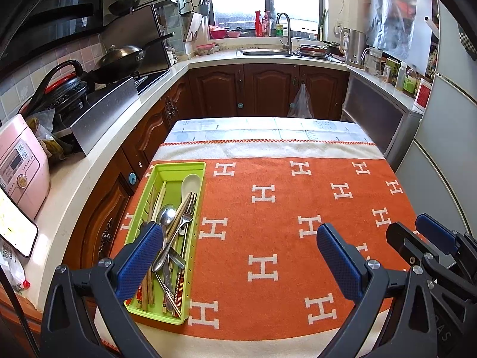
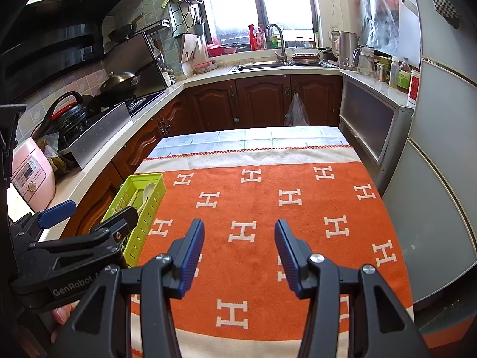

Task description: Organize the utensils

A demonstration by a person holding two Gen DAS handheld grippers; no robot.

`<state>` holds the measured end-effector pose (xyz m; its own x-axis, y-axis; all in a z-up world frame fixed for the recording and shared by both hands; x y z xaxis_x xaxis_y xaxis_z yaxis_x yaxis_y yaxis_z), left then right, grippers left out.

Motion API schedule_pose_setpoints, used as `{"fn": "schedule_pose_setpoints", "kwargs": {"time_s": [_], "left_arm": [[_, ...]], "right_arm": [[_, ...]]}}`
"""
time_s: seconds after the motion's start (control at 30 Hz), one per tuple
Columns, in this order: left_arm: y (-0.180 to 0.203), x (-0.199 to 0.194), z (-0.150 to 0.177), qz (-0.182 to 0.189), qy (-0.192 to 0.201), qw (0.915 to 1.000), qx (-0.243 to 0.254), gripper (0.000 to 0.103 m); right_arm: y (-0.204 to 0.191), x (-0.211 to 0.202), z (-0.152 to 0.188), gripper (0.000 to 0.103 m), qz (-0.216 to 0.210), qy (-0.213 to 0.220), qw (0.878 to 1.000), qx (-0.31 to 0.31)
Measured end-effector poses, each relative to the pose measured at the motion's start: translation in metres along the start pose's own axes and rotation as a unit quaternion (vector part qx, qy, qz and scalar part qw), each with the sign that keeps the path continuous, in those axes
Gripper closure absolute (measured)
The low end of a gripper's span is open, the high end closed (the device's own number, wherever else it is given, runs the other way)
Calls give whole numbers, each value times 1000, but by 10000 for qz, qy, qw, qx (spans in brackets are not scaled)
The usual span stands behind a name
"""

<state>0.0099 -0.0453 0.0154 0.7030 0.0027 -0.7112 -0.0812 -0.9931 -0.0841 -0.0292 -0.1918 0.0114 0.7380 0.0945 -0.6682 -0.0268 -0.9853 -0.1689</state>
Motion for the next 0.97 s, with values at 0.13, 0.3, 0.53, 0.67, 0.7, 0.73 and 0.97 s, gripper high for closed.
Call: {"fn": "schedule_pose_setpoints", "kwargs": {"time_s": [0.13,0.3,0.53,0.67,0.7,0.73,0.97], "left_arm": [[0,1,0,-13,-7,10000,-10,1],[0,2,0,-6,-38,10000,-43,1],[0,2,0,-7,-38,10000,-37,1],[-1,2,0,-9,-27,10000,-33,1],[-1,2,0,-13,-19,10000,-30,1],[-1,2,1,-23,-10,10000,-31,1],[0,1,4,-81,26,10000,-35,1]], "right_arm": [[0,0,1,53,6,-1,10000,5],[0,0,1,53,6,-2,10000,4],[0,0,1,53,6,-4,10000,7],[1,0,1,53,1,-8,10000,11],[0,0,1,53,2,-4,10000,6],[0,0,1,53,3,-4,10000,5],[1,0,0,53,0,-5,10000,5]]}}
Point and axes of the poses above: each gripper's, at about its wrist camera, not at the fingertips, and x roughly the way its jaws point, y to its right, z to its underside, the point moved 2 cm from there along x, roughly the way its jaws point, and after that the axes turned 3 degrees about -z, right-handed, at the moved point
